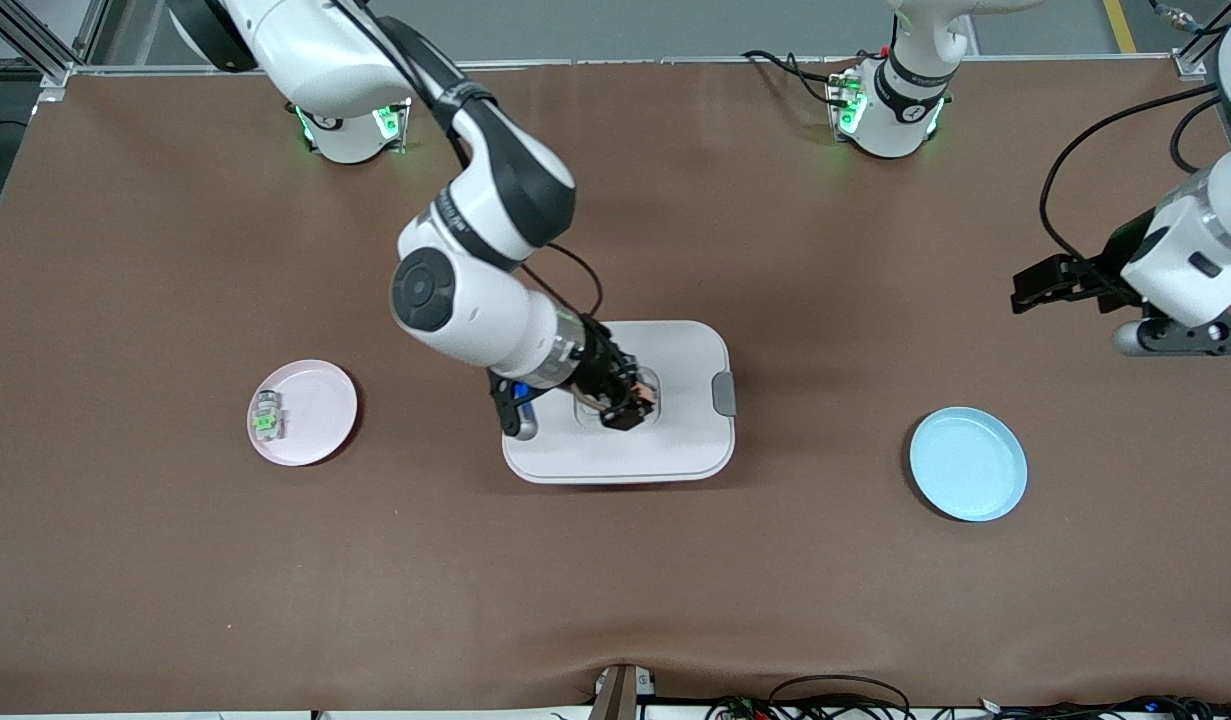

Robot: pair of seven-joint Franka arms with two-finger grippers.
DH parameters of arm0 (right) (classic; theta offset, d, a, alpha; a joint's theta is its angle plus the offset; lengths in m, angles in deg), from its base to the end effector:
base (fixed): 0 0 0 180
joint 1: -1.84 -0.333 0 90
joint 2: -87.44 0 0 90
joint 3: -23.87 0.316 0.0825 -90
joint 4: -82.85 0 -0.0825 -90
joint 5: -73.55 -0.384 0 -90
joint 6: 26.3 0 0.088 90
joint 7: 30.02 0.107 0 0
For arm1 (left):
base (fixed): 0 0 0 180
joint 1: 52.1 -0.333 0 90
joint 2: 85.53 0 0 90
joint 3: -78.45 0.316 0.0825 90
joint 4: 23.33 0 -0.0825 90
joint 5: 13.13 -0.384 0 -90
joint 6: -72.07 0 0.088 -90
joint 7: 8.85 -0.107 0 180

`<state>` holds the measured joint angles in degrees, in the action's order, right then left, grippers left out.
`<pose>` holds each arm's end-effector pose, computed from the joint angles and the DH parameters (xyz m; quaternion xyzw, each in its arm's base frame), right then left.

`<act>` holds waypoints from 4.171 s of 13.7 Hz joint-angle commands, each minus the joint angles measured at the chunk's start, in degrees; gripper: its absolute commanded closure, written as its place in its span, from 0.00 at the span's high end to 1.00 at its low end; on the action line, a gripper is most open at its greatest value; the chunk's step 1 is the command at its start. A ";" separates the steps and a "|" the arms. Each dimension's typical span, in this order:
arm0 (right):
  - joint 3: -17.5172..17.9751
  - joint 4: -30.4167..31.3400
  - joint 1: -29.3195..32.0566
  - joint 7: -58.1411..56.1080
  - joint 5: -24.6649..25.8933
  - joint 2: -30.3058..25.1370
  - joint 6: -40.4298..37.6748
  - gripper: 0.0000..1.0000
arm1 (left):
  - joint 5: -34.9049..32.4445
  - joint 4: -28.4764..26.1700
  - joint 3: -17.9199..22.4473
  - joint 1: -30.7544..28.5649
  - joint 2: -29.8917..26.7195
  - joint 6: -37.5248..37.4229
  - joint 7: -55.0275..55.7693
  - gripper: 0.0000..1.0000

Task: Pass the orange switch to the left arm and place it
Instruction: 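Lift the orange switch with the right gripper over the white box, then reach the left gripper to the orange switch held above the box, then grasp the switch with the left gripper while the right gripper opens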

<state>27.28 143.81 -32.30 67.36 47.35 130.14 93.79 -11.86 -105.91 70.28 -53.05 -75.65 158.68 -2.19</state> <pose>0.6180 0.4817 0.4273 -0.7838 0.5602 0.1577 0.2166 0.5947 -0.0705 0.5817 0.9985 -0.0045 -0.0526 0.0171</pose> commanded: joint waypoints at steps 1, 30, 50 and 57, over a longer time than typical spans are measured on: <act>0.90 -4.97 -1.45 4.73 -0.95 2.04 0.59 0.00 | 1.27 1.64 -0.53 2.08 2.33 0.83 -0.68 1.00; 7.14 -9.10 -3.74 30.06 -6.05 4.23 16.49 0.00 | 41.61 -17.70 -7.65 7.80 0.39 36.79 -0.67 1.00; 8.11 -9.19 -4.35 30.06 -5.96 4.23 17.37 1.00 | 40.65 -17.96 -7.48 7.72 1.10 37.41 -3.13 0.00; 8.11 -9.19 -4.26 29.79 -5.96 4.50 17.46 1.00 | 39.86 -18.31 -7.04 5.09 1.54 36.88 -6.12 0.00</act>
<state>35.29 136.64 -36.22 97.18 42.01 133.22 110.99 28.50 -123.69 63.18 -45.99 -73.73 195.62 -5.79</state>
